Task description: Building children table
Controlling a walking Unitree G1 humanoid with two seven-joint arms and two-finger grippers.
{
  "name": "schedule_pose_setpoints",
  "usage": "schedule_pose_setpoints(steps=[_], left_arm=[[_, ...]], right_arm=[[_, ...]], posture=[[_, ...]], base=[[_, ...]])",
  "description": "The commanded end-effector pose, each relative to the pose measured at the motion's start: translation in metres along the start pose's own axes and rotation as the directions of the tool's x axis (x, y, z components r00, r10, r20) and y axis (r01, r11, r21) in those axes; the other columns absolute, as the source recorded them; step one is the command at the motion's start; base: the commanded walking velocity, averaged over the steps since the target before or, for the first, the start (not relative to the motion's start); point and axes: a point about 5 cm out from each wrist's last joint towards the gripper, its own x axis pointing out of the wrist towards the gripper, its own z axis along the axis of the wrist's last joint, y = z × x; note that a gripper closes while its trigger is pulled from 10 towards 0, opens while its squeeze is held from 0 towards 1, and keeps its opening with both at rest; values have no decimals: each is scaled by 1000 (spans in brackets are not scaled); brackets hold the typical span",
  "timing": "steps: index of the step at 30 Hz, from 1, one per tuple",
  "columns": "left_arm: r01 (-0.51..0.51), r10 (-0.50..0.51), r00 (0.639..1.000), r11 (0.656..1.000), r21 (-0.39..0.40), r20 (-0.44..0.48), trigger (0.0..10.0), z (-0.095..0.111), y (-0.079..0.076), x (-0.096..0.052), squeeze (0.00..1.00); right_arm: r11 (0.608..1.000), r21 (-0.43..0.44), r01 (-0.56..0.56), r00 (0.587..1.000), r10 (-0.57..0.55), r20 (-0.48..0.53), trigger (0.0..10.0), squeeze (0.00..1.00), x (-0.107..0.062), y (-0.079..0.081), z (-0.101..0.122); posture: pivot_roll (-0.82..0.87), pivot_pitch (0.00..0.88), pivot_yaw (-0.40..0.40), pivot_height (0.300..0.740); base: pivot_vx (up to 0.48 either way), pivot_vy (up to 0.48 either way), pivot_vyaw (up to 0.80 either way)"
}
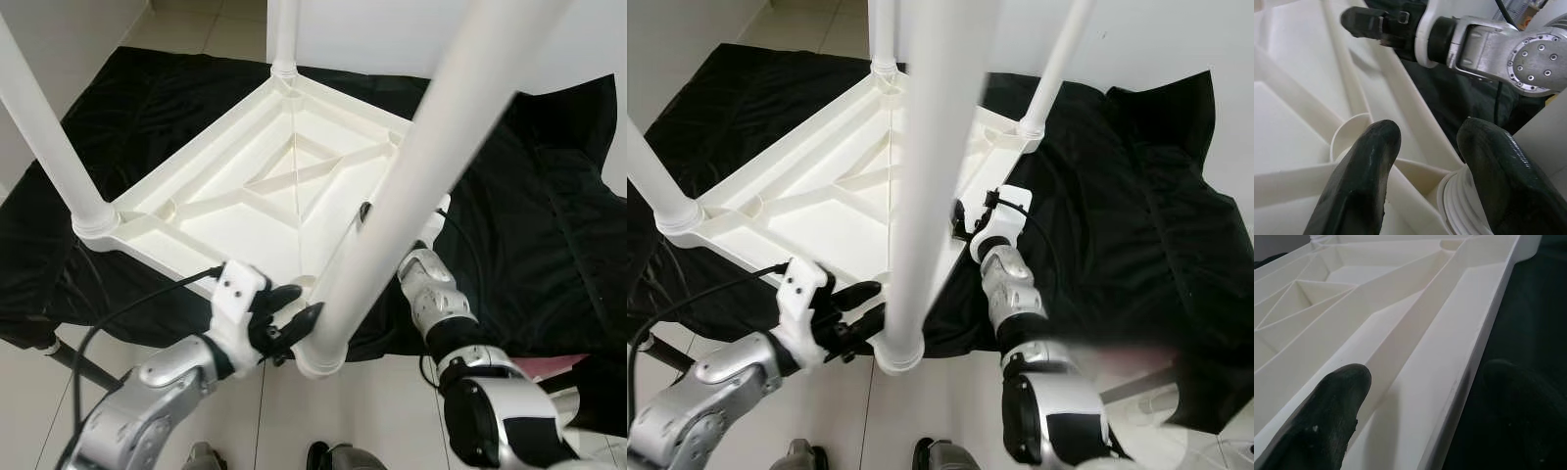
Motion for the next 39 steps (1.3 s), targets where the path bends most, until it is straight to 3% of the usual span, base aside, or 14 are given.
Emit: schedule_pose_setpoints(steps=[1, 8, 12, 15, 17, 18, 19, 23, 30, 36, 37, 38, 39], left_arm=[[34, -34, 999, 999, 0, 24, 10000, 0, -9, 15, 0], [-54, 52, 995, 998, 20, 80, 10000, 6, 0, 30, 0], [-201, 196, 972, 979, 28, 131, 10000, 13, 13, 43, 0], [-245, 237, 960, 969, 34, 150, 10000, 15, 15, 47, 0], [-268, 264, 952, 963, 7, 158, 10000, 16, 13, 54, 0], [-247, 251, 954, 968, -45, 161, 10000, 16, 10, 65, 0], [-233, 237, 957, 971, -46, 169, 10000, 17, 9, 67, 0], [-197, 201, 960, 980, -39, 194, 10000, 20, 9, 68, 0], [-171, 174, 968, 985, -31, 183, 10000, 13, 21, 58, 0], [-144, 147, 970, 989, -28, 193, 10000, 14, 21, 52, 0], [-104, 106, 976, 994, -16, 190, 10000, 13, 21, 47, 141], [-50, 50, 981, 999, -5, 187, 10000, 13, 20, 40, 1000], [-50, 50, 981, 999, -5, 187, 10000, 13, 20, 40, 1000]], right_arm=[[999, -32, -14, 1000, 14, 5, 10000, 0, 3, 8, 1], [995, -86, 57, 997, -52, 62, 10000, 0, -1, -3, 4], [989, -100, 106, 986, -92, 140, 10000, 0, -15, -19, 1], [988, -101, 116, 982, -99, 159, 10000, 0, -18, -22, 1], [986, -100, 132, 976, -112, 185, 10000, 0, -25, -27, 0], [980, -104, 170, 963, -142, 229, 10000, 0, -38, -38, -1], [978, -107, 180, 958, -150, 243, 10000, 0, -43, -42, -1], [976, -109, 186, 955, -153, 255, 10000, 0, -48, -45, 0], [968, -103, 228, 943, -193, 270, 10000, 0, -79, -61, -7], [966, -112, 234, 945, -199, 259, 10000, 0, -86, -62, -12], [964, -122, 237, 947, -201, 250, 10000, 0, -91, -63, -14], [962, -135, 238, 950, -202, 239, 10000, 0, -97, -65, -17], [962, -135, 238, 950, -202, 239, 10000, 0, -97, -65, -17]], posture=[[57, 155, -69, 740], [48, 157, -70, 740], [42, 156, -67, 740], [42, 156, -67, 740], [36, 157, -61, 740], [21, 157, -53, 740], [18, 156, -50, 740], [15, 156, -48, 740], [-5, 148, -35, 740], [-16, 145, -34, 740], [-20, 145, -32, 740], [-23, 142, -34, 740], [-23, 142, -34, 740]], base=[[0, 0, 0], [0, 0, 0], [0, 0, 0], [0, 0, 0], [0, 0, 0], [0, 0, 0], [0, 0, 0], [0, 0, 0], [0, 0, 0], [0, 0, 0], [0, 0, 0], [0, 0, 0], [0, 0, 0]])
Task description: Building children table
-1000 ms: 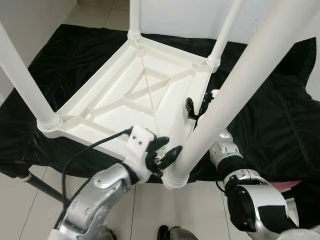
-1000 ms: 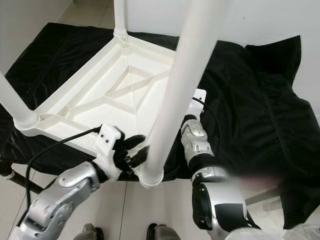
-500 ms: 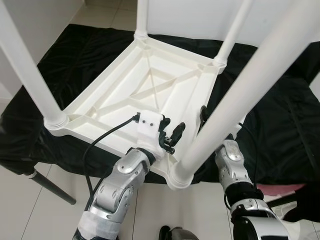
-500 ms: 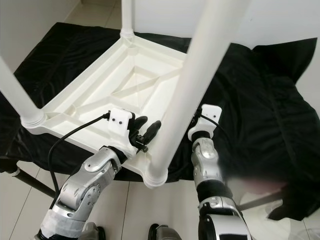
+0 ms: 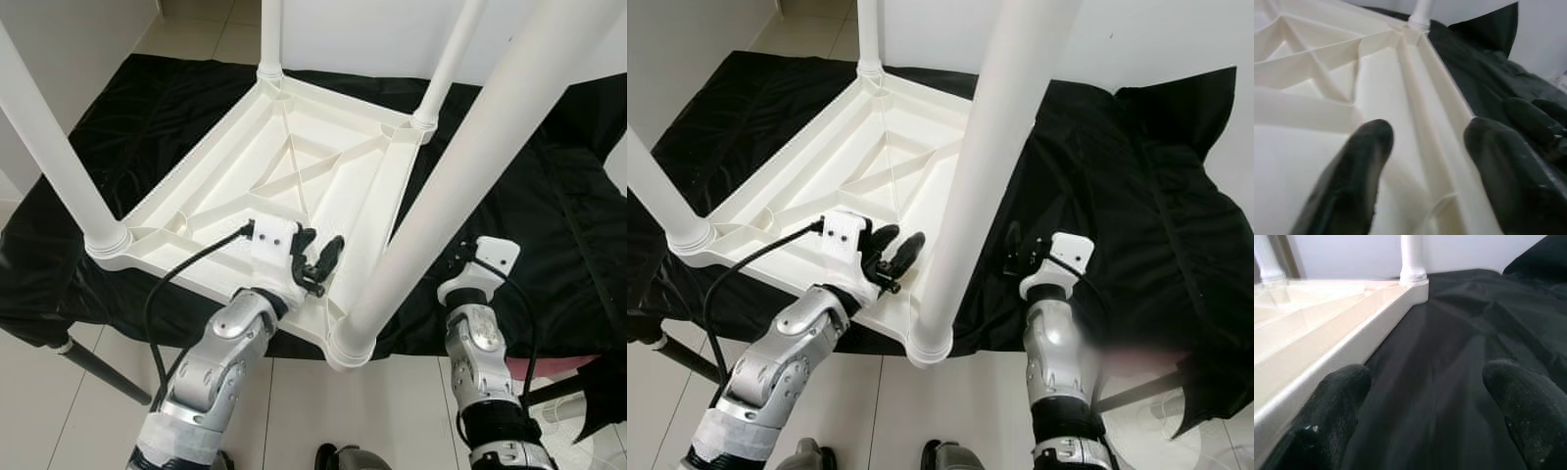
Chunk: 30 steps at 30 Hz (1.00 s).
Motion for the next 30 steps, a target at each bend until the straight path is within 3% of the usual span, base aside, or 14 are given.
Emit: schedule_pose_setpoints(steps=[1, 8, 14, 15, 16, 17, 19, 24, 30], left_arm=[[297, -297, 955, 955, 3, 7, 10000, 2, -13, -8, 1000], [334, -335, 942, 940, 76, -3, 10000, 6, 2, -21, 1000], [444, -440, 895, 894, 59, -73, 10000, 3, -5, -40, 1000], [452, -446, 890, 890, 58, -91, 10000, 1, -5, -43, 333], [452, -446, 890, 890, 58, -91, 10000, 1, -5, -43, 333], [471, -461, 878, 879, 69, -125, 10000, -1, -6, -50, 0], [483, -470, 872, 872, 78, -139, 10000, -2, -6, -54, 0], [568, -545, 810, 821, 58, -216, 10000, -5, -11, -75, 0], [601, -568, 779, 797, 58, -263, 10000, -6, -12, -85, 0]], right_arm=[[1000, -25, 6, 999, -7, -34, 10000, 0, -7, -6, -5], [997, -78, 26, 998, -30, -60, 10000, 0, -14, -26, -5], [995, -94, 16, 998, -22, -63, 10000, 0, -14, -30, 1], [995, -96, 10, 998, -16, -68, 10000, 0, -15, -30, 1], [995, -96, 10, 998, -16, -68, 10000, 0, -15, -30, 1], [995, -101, -1, 997, -6, -77, 10000, 0, -17, -30, 1], [995, -103, -6, 997, -3, -80, 10000, 0, -18, -30, 1], [993, -115, -12, 996, 2, -87, 10000, 0, -18, -34, 2], [992, -121, -16, 996, 5, -91, 10000, 0, -16, -35, 2]], posture=[[-24, 142, -37, 740], [-21, 136, -45, 740], [-16, 133, -54, 740], [-12, 132, -59, 740], [-12, 132, -59, 740], [-8, 130, -61, 740], [-8, 130, -61, 740], [0, 125, -64, 740], [11, 124, -63, 740]], base=[[0, 0, 0], [0, 0, 0], [0, 0, 0], [0, 0, 0], [0, 0, 0], [0, 0, 0], [0, 0, 0], [0, 0, 0], [0, 0, 0]])
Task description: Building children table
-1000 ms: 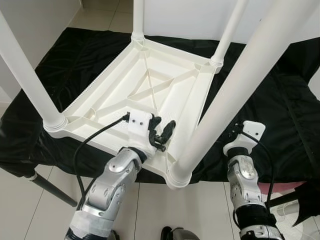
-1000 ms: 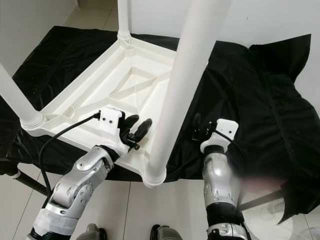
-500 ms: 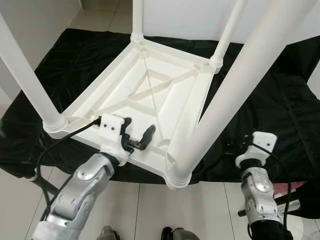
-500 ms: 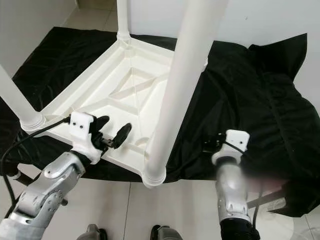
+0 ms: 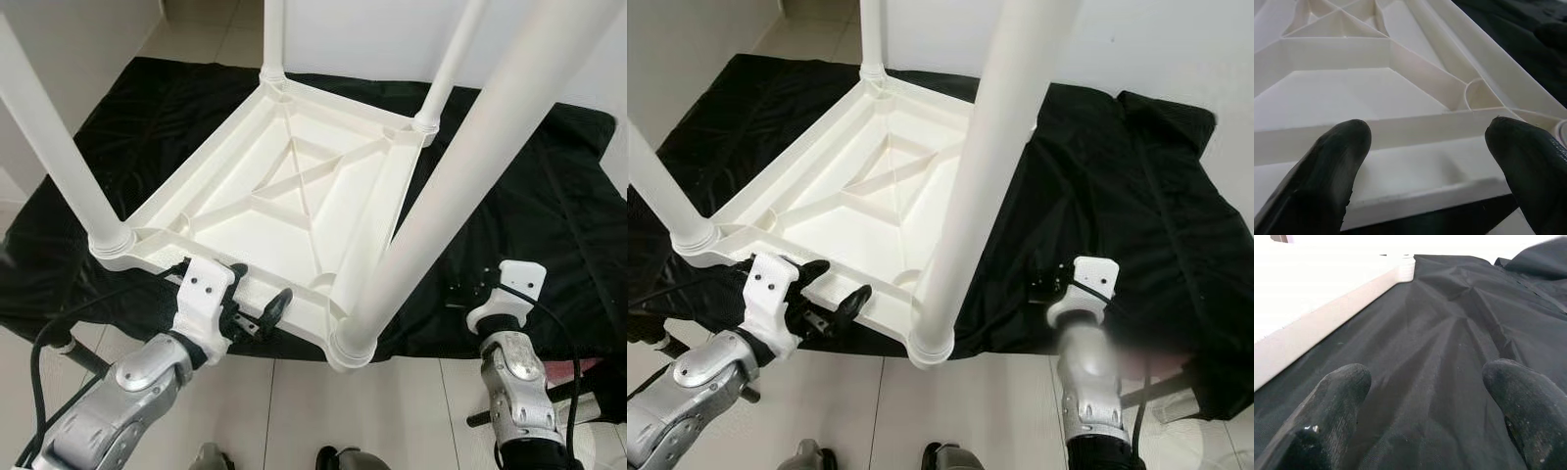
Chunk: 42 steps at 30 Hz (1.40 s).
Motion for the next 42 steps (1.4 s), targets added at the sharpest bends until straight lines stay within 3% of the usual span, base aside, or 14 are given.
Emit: schedule_pose_setpoints(steps=[1, 8, 17, 21, 23, 26, 29, 31, 32, 36, 42], left_arm=[[528, -528, 849, 849, 6, -3, 10000, 0, -30, -9, 0], [559, -558, 829, 828, 37, -43, 10000, -2, -32, -14, 0], [579, -556, 812, 803, 139, -176, 10000, -12, -24, -9, 0], [633, -607, 771, 764, 125, -192, 10000, -9, -21, -9, 0], [633, -607, 771, 764, 125, -192, 10000, -9, -21, -9, 0], [682, -642, 724, 722, 118, -254, 10000, -13, -21, -15, 0], [665, -620, 738, 735, 131, -267, 10000, -15, -17, -10, 0], [623, -573, 774, 766, 160, -270, 10000, -15, -9, -1, 0], [623, -573, 774, 766, 160, -270, 10000, -15, -9, -1, 0], [574, -519, 814, 789, 221, -262, 10000, -13, 13, 13, 0], [519, -484, 854, 819, 246, -190, 10000, -1, 20, 15, 0]], right_arm=[[1000, -3, 10, 1000, -10, -17, 10000, 0, -1, -4, -2], [1000, -6, -1, 1000, 1, -20, 10000, 0, 0, -3, -1], [1000, 3, -2, 1000, 2, -10, 10000, 0, 4, 0, 1], [1000, -1, -4, 1000, 4, 0, 10000, 0, 7, 1, 4], [1000, -1, -4, 1000, 4, 0, 10000, 0, 7, 1, 4], [1000, -1, 2, 1000, -2, 1, 10000, 0, 6, 0, 4], [1000, 1, 13, 1000, -13, 4, 10000, 0, 6, -1, 4], [1000, 5, 23, 1000, -23, 8, 10000, 0, 6, 0, 4], [1000, 5, 23, 1000, -23, 8, 10000, 0, 6, 0, 4], [999, 10, 30, 999, -30, 12, 10000, 0, 6, 1, 5], [999, 34, 19, 999, -20, 26, 10000, 0, 3, 1, 7]], posture=[[11, 124, -63, 740], [17, 125, -65, 740], [23, 129, -62, 740], [19, 133, -50, 740], [19, 133, -50, 740], [17, 137, -42, 740], [8, 139, -30, 740], [2, 139, -25, 740], [2, 139, -25, 740], [-2, 139, -22, 740], [-8, 140, -19, 740]], base=[[0, 0, 0], [0, 0, 0], [0, 0, 0], [0, 0, 0], [0, 0, 0], [0, 0, 0], [0, 0, 0], [0, 0, 0], [0, 0, 0], [0, 0, 0], [0, 0, 0]])
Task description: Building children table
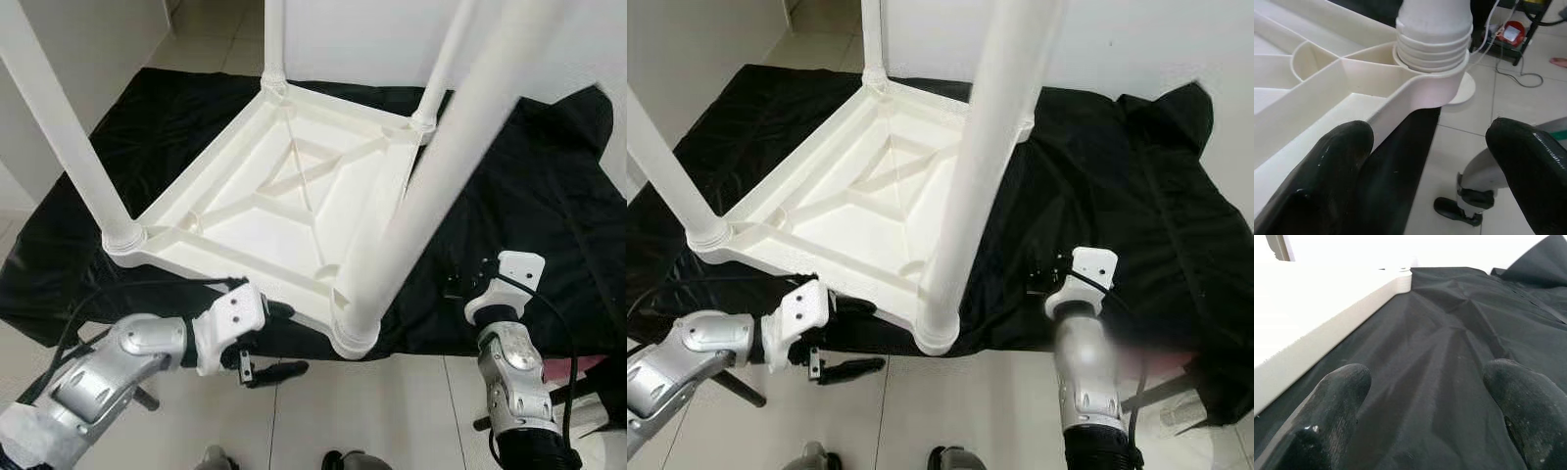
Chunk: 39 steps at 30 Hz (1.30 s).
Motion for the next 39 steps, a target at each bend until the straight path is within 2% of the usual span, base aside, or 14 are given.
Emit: schedule_pose_setpoints(steps=[1, 3, 7, 8, 12, 15, 18, 21, 26, 27, 34, 35, 39], left_arm=[[-72, 72, 997, 997, 25, 21, 10000, 6, 9, -5, 0], [-141, 143, 986, 990, -26, 90, 10000, 13, 12, -8, 0], [-162, 167, 980, 986, -49, 112, 10000, 15, 14, -9, 0], [-180, 182, 970, 983, -31, 158, 10000, 20, 12, -10, 0], [-189, 197, 967, 980, -68, 163, 10000, 17, 12, -6, 0], [-202, 204, 972, 979, -26, 114, 10000, 11, 14, -2, 0], [-274, 272, 959, 962, 14, 81, 10000, 8, 20, 2, 0], [-292, 291, 954, 956, 13, 70, 10000, 7, 22, 4, 0], [-339, 339, 941, 941, 9, 8, 10000, -4, 26, 4, 0], [-369, 369, 929, 929, 16, -22, 10000, -9, 29, 2, 0], [-366, 369, 926, 929, 57, -77, 10000, -17, 30, -1, 0], [-369, 376, 920, 926, 78, -108, 10000, -21, 33, -3, 0], [-357, 365, 918, 931, 81, -156, 10000, -26, 39, -6, 0]], right_arm=[[1000, 12, 10, 1000, -10, 1, 10000, 0, -3, -2, -1], [1000, 7, 6, 1000, -6, 0, 10000, 0, -6, -2, -1], [1000, 2, 10, 1000, -10, -2, 10000, 0, -6, -3, -1], [1000, 1, 10, 1000, -10, -8, 10000, 0, -6, -2, -2], [1000, -1, -5, 1000, 5, -12, 10000, 0, -3, 0, -3], [1000, -3, -18, 1000, 18, -8, 10000, 0, 0, 1, 0], [999, -6, -33, 999, 33, -1, 10000, 0, 3, 3, 3], [999, -7, -34, 999, 34, 0, 10000, 0, 3, 3, 3], [1000, -5, -30, 1000, 30, -1, 10000, 0, 2, 3, 3], [1000, -3, -29, 1000, 29, -3, 10000, 0, 0, 4, 2], [1000, 0, -24, 1000, 24, -3, 10000, 0, 0, 4, 1], [1000, 0, -21, 1000, 21, -3, 10000, 0, -1, 4, 1], [1000, -2, -14, 1000, 14, -2, 10000, 0, 0, 2, 1]], posture=[[-8, 140, -19, 740], [-17, 140, -17, 740], [-17, 140, -17, 740], [-14, 139, -27, 740], [-9, 140, -39, 740], [-2, 143, -49, 740], [-5, 143, -46, 740], [-5, 145, -48, 740], [-6, 146, -42, 740], [-6, 146, -39, 740], [-7, 144, -33, 740], [-10, 141, -29, 740], [-12, 135, -27, 740]], base=[[0, 0, 0], [0, 0, 0], [0, 0, 0], [0, 0, 0], [0, 0, 0], [0, 0, 0], [0, 0, 0], [0, 0, 0], [0, 0, 0], [0, 0, 0], [0, 0, 0], [0, 0, 0], [0, 0, 0]])
